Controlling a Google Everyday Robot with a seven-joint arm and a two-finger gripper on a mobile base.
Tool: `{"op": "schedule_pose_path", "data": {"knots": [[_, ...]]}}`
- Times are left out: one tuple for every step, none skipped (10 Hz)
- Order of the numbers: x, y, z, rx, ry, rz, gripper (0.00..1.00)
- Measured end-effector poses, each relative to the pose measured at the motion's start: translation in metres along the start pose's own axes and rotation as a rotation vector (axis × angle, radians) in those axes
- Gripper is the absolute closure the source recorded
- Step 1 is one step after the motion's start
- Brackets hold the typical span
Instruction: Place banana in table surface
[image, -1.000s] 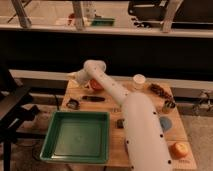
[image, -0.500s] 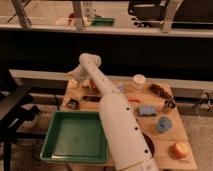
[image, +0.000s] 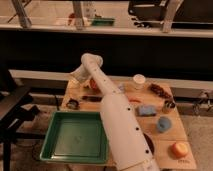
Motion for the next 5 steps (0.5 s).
{"op": "schedule_pose_path", "data": {"knots": [[-0.0009, 0.0003, 0.0002, 0.013, 0.008, 0.014, 0.2], [-0.0017, -0.0001, 0.0003, 0.029, 0.019, 0.027, 0.2], [-0.0022, -0.0006, 0.0007, 0.044, 0.03, 0.04, 0.2], [-0.0014, -0.0003, 0.0002, 0.053, 0.04, 0.052, 0.2], [0.0009, 0.0002, -0.0013, 0.064, 0.053, 0.064, 0.2]]}}
